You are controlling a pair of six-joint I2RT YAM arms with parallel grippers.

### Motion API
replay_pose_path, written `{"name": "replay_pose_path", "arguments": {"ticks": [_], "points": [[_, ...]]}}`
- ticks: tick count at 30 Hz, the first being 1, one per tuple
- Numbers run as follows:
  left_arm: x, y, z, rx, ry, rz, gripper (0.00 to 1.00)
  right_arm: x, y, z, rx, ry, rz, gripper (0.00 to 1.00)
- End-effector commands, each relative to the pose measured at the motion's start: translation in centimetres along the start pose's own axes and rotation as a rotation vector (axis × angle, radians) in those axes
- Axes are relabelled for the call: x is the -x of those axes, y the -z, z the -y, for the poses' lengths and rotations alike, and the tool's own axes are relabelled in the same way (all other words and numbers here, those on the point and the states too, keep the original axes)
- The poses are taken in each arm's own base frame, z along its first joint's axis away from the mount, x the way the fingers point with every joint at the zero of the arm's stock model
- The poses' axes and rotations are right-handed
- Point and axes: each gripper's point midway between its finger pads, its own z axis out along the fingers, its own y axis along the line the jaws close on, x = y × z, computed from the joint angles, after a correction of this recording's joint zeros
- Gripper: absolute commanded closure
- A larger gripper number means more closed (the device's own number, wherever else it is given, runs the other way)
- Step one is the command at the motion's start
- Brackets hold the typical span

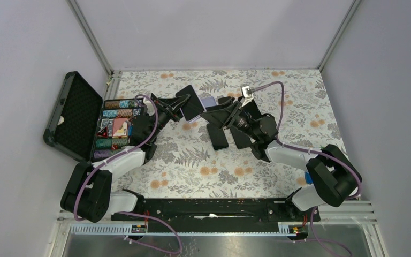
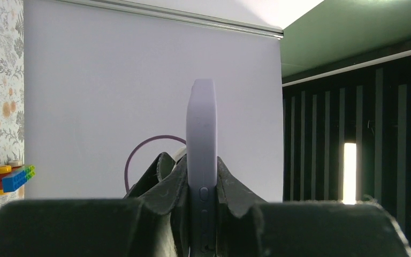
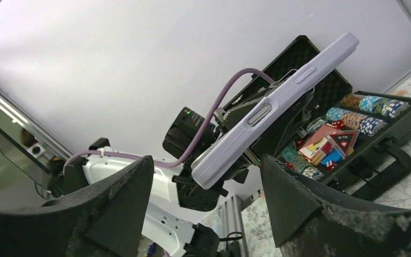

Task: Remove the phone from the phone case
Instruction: Remove the phone case from the phone.

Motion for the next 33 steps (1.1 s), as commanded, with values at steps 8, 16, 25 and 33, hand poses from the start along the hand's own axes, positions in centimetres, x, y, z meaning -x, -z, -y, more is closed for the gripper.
{"name": "replay_pose_path", "arguments": {"ticks": [8,16,25,33], "points": [[-1.8,0.2,4.2,-0.134,-0.040,-0.067,1.00,0.1,-0.6,2.2,-0.064,-0.006,0.020,0.35],[-1.7,0.0,3.9,-0.129,-0.006,-0.083,1.00,-1.3,0.5,4.7,-0.155,0.038,-0.019,0.35],[-2.6,-0.4,4.7,-0.128,0.048,-0.140,1.00,-4.0,2.3,9.9,-0.304,0.092,-0.087,0.33],[-2.6,0.3,6.0,-0.174,0.061,-0.141,1.00,-5.5,3.7,13.1,-0.392,0.067,-0.090,0.34]]}}
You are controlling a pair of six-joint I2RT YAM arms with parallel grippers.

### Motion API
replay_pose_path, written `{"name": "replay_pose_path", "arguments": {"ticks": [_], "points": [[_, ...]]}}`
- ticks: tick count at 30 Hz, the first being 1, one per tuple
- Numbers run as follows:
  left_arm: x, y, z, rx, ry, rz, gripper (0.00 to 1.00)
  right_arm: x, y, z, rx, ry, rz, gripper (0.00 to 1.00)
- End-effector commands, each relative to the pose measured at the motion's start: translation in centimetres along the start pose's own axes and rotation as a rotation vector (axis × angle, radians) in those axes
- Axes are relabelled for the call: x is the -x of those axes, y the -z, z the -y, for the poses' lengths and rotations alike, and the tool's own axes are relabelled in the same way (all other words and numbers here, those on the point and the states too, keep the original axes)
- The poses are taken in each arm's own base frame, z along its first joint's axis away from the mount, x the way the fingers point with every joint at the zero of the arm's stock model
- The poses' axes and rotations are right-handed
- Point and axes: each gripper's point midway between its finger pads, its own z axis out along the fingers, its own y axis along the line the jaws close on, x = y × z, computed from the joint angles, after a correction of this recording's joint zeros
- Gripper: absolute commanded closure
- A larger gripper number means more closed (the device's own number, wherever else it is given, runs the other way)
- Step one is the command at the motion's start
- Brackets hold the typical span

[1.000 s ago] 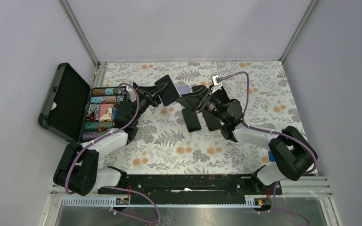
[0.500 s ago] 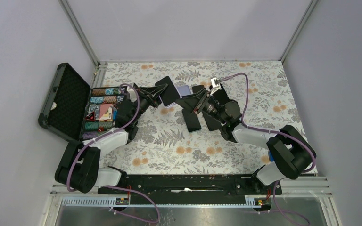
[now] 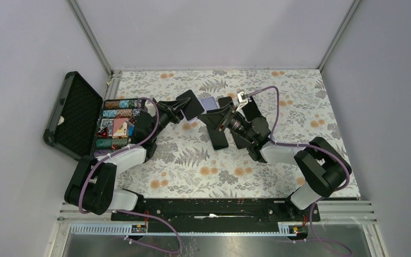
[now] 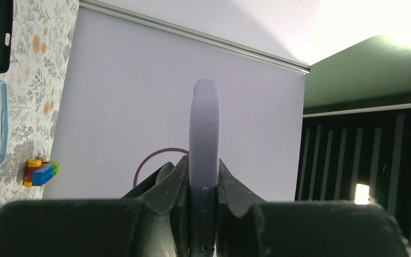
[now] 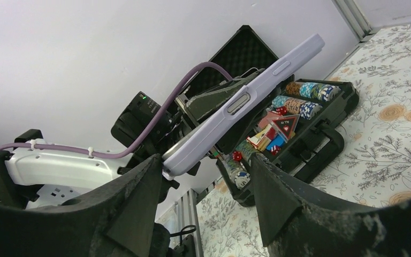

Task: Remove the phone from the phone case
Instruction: Remove the phone case from the phone.

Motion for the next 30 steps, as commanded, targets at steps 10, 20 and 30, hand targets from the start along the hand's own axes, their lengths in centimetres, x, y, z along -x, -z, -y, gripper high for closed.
{"name": "replay_pose_path", "arguments": {"ticks": [10,20,30], "points": [[-5.5,2.8,10.2,-0.315,-0.032,-0.195,1.00,-4.5,2.4,8.7,-0.310,-0.037,-0.081,0.37],[-5.7,3.0,10.4,-0.325,-0.044,-0.202,1.00,-3.8,2.0,7.9,-0.308,-0.114,-0.054,0.39],[-5.6,3.4,10.3,-0.343,-0.083,-0.183,1.00,-2.0,0.7,3.8,-0.139,-0.211,-0.007,0.36]]}}
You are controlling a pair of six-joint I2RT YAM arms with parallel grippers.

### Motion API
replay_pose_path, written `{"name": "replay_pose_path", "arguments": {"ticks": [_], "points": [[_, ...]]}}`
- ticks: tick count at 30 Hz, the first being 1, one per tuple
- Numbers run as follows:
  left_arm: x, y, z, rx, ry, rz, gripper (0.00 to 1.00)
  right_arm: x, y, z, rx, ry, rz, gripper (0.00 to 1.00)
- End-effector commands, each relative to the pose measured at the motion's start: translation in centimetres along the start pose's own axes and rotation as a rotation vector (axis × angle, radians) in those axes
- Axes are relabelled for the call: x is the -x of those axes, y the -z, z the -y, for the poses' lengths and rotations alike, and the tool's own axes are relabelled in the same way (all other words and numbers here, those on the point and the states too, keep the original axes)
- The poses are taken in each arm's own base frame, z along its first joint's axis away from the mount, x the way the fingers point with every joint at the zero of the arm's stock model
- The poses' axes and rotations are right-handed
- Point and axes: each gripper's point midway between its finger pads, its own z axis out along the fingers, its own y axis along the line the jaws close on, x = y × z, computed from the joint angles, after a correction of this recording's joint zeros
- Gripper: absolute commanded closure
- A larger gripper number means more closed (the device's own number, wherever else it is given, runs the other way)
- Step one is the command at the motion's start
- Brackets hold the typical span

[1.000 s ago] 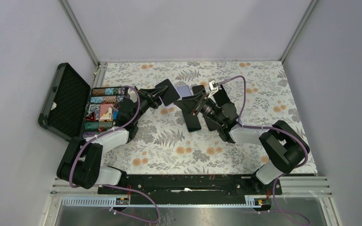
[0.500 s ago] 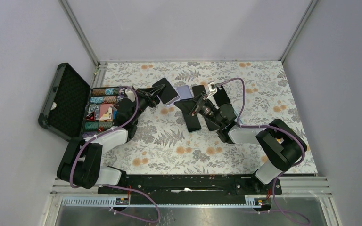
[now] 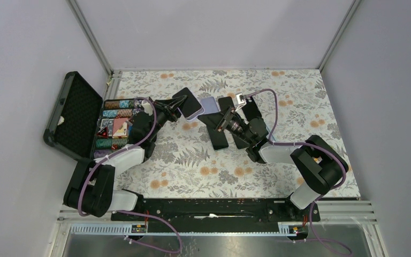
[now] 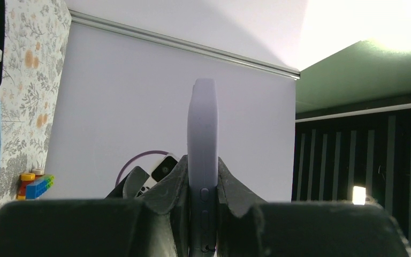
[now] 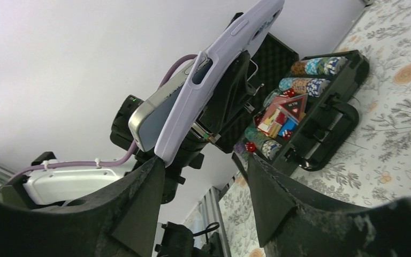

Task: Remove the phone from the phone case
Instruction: Remove the phone case from the phone.

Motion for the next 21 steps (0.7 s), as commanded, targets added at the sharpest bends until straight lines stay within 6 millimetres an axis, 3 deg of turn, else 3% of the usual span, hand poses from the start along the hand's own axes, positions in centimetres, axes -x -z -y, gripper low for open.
{"name": "replay_pose_path", "arguments": {"ticks": [1,7,13,21], "points": [[-6.7,3.3,9.4,-0.319,-0.091,-0.222,1.00,-0.1,0.3,1.6,-0.045,-0.058,0.005,0.36],[-7.2,3.2,8.7,-0.289,-0.191,-0.187,1.00,1.5,0.1,-0.9,0.006,-0.111,0.047,0.37],[-9.8,2.4,8.1,-0.259,-0.276,-0.230,1.00,3.4,0.7,-2.7,0.050,-0.144,0.137,0.38],[-11.8,1.9,8.8,-0.317,-0.252,-0.322,1.00,3.5,0.9,-2.7,0.050,-0.154,0.148,0.50]]}}
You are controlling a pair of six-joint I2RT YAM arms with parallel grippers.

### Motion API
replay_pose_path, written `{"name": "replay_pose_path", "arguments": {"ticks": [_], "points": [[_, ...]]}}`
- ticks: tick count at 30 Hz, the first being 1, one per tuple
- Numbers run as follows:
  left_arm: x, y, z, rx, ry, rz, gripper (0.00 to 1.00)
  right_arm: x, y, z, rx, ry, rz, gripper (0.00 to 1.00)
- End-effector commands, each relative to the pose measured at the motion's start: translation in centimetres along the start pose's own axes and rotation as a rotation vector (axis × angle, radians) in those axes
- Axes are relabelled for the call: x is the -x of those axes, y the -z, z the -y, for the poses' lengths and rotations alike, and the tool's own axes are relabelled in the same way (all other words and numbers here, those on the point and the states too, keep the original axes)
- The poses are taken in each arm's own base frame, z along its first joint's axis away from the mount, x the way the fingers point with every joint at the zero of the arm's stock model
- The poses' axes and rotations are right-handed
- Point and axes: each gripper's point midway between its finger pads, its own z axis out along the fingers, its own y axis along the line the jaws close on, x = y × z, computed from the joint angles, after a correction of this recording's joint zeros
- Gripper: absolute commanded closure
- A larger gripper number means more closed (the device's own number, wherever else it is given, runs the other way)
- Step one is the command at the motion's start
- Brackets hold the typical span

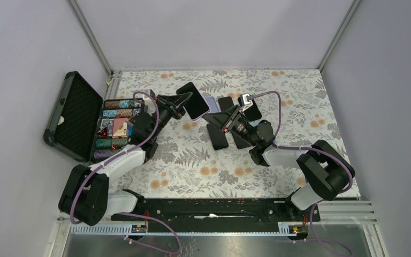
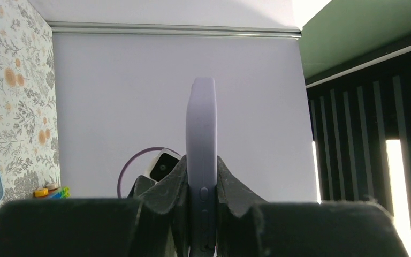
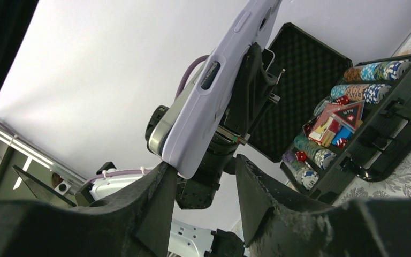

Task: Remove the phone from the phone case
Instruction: Remove the phone case from the phone.

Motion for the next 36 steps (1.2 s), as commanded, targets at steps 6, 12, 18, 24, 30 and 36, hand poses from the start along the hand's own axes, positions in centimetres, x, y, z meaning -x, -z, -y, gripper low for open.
{"name": "replay_pose_path", "arguments": {"ticks": [6,12,18,24,30,36], "points": [[-7.4,-0.1,6.7,-0.192,-0.111,-0.250,1.00,2.6,-0.4,1.5,-0.066,0.001,0.122,0.52],[-8.4,-0.3,6.4,-0.163,-0.182,-0.245,1.00,2.7,-0.6,1.8,-0.089,-0.013,0.121,0.57],[-8.5,-0.2,5.5,-0.124,-0.227,-0.244,1.00,2.8,-0.4,1.2,-0.063,-0.012,0.128,0.80],[-4.9,1.6,0.8,0.145,-0.443,-0.129,0.65,4.0,1.3,0.9,-0.090,0.043,0.188,1.00],[-0.9,5.2,-2.8,0.364,-0.643,0.011,0.28,3.9,1.7,0.7,-0.105,0.075,0.179,1.00],[2.9,9.1,-3.7,0.470,-0.811,0.123,0.22,2.7,2.5,3.3,-0.174,0.049,0.147,1.00]]}}
